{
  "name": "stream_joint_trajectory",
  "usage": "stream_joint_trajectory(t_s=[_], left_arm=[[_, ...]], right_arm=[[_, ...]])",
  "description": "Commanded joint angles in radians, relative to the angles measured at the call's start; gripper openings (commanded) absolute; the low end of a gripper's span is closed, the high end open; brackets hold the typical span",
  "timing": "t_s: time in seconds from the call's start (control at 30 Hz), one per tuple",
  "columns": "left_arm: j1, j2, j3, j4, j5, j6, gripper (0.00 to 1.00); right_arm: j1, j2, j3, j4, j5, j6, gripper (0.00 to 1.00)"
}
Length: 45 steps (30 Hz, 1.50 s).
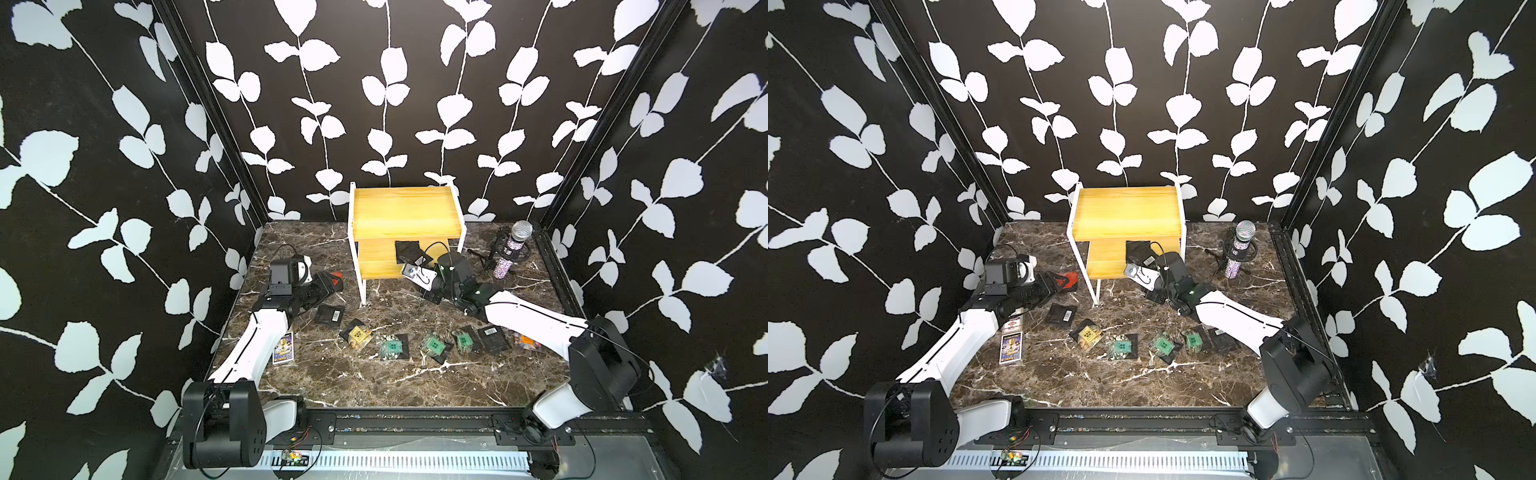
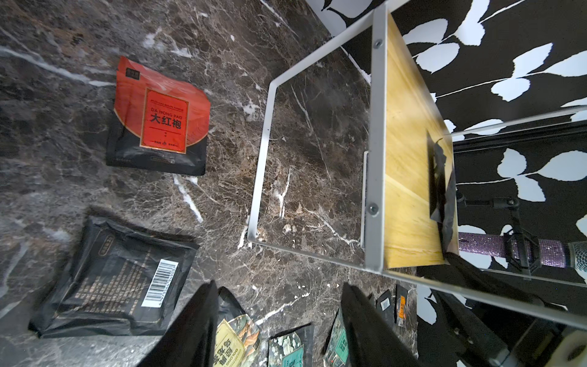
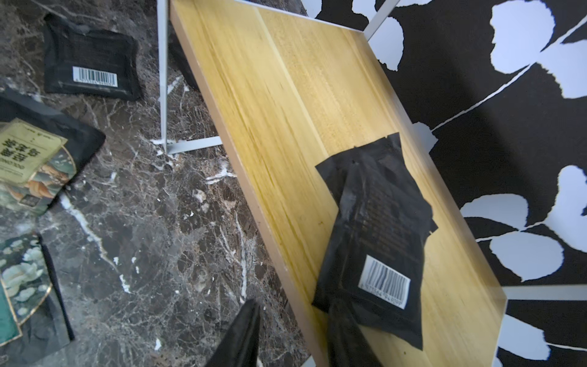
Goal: Remove the tea bags from the shelf
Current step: Pick up the tea bag from the shelf.
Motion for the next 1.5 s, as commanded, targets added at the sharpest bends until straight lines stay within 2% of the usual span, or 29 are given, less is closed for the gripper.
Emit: stream_joint_trajectory(t_s=[0.0,0.17,0.5,0.6,0.97,1.3,1.47], left_arm=[[-0.005,-0.016,-0.020,0.019,0.003,0.001,0.57],[-0.005,-0.022,-0.021,0.012,0.003,0.002,0.57],[-0.004,-0.030,-0.018,0.009,0.006,0.004,0.57],[-0.005,-0.032,-0.019,0.007,0.006,0.003,0.57],[-0.003,-0.046,-0.022,-0.007,-0.001,0.008,0.57],[-0.004,-0.033,-0.023,-0.005,-0.001,0.014,0.57],[-0.004,-0.031,-0.028,0.000,-0.001,0.013,0.56]], right_arm=[[0.006,-0.029,-0.027,-0.018,0.005,0.010,0.33],[0.016,-0.047,-0.024,-0.021,0.002,0.013,0.35],[0.033,-0.095,-0.051,0.062,0.043,-0.023,0.84],[0.033,-0.069,-0.039,0.074,0.065,-0.049,0.91],[0.025,0.040,0.046,0.085,0.073,-0.137,0.97],[0.016,0.120,0.082,0.122,0.103,-0.157,0.96],[0.014,0.134,0.103,0.105,0.102,-0.154,0.91]])
